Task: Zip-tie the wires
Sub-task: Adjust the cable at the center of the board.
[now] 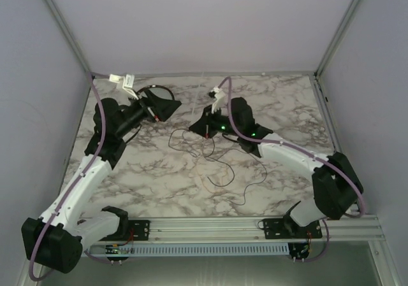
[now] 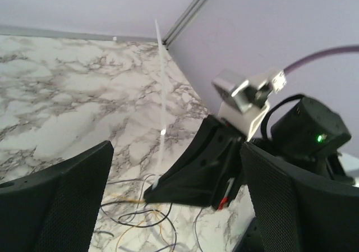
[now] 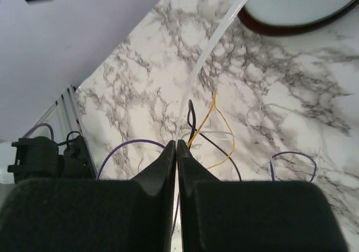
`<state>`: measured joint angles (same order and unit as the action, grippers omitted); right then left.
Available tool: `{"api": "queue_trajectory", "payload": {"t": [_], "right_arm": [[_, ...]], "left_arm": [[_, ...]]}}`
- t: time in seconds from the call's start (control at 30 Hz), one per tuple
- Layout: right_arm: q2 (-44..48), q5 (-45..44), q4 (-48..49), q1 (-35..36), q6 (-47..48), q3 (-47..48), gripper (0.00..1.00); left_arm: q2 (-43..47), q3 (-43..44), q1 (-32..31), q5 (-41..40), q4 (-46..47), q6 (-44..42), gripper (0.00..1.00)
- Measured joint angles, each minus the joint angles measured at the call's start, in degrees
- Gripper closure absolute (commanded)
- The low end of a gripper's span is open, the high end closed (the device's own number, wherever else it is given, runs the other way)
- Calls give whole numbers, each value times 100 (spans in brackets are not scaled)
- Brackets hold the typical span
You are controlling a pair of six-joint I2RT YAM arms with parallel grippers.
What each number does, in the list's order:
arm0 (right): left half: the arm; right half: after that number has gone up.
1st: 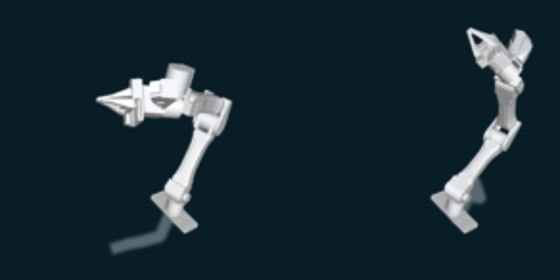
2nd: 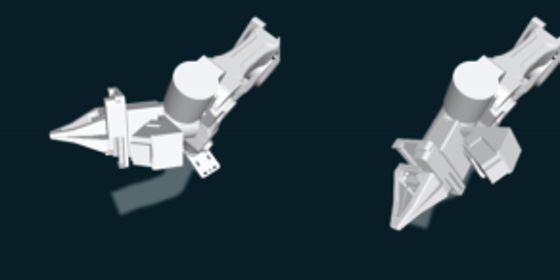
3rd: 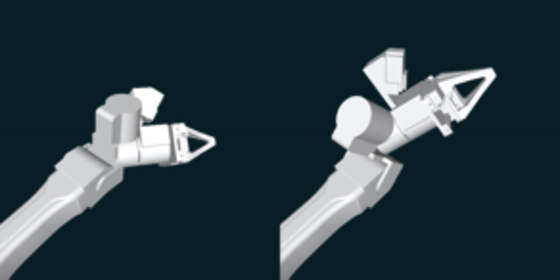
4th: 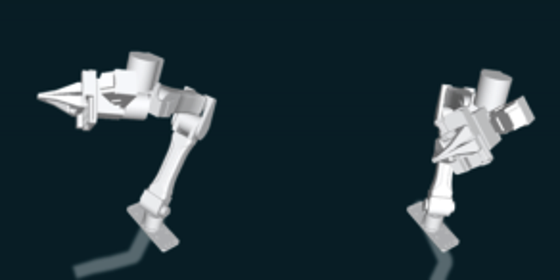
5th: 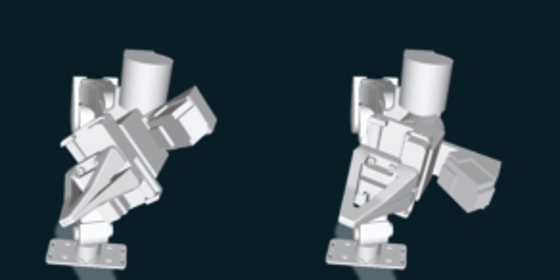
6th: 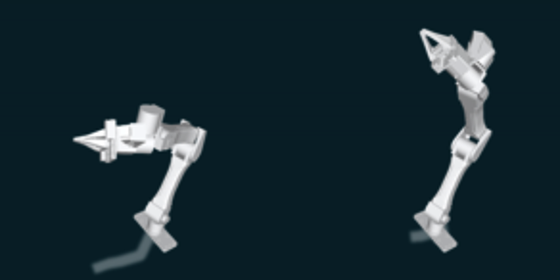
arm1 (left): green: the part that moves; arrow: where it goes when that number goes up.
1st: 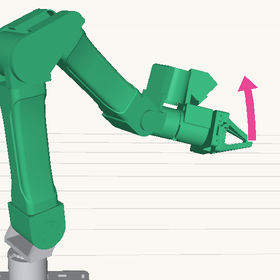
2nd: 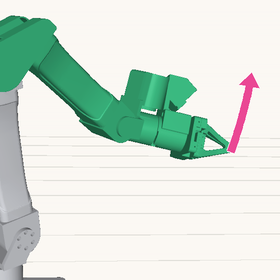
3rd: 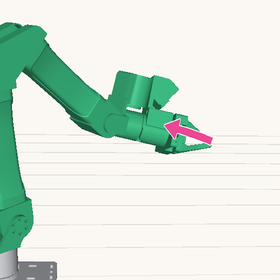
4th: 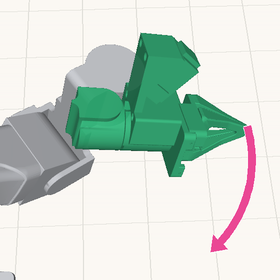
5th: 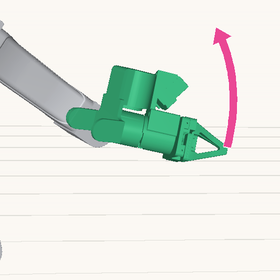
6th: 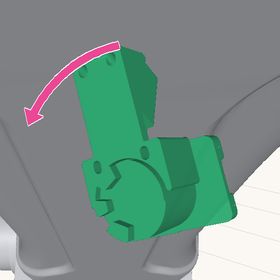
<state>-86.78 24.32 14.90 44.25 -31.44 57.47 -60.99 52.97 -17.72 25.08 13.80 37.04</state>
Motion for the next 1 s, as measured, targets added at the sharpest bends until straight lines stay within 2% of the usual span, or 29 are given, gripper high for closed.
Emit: {"api": "queue_trajectory", "payload": {"t": [0.37, 0.57, 0.8, 1.0], "right_arm": [[911, 1099, -702, -1045, 7, 160, 100], [992, 1652, -1233, -1259, 94, 551, 100], [1147, 1991, -1561, -1261, 122, 570, 100], [1246, 2033, -1757, -1261, 197, 570, 100]], "left_arm": [[420, -592, 52, 780, 1213, -44, 0], [603, -1185, -48, 1300, 2529, 72, 0], [-107, -1314, -605, 1589, 3307, -13, 0], [-1182, -479, -986, 1991, 3224, -234, 6]]}}
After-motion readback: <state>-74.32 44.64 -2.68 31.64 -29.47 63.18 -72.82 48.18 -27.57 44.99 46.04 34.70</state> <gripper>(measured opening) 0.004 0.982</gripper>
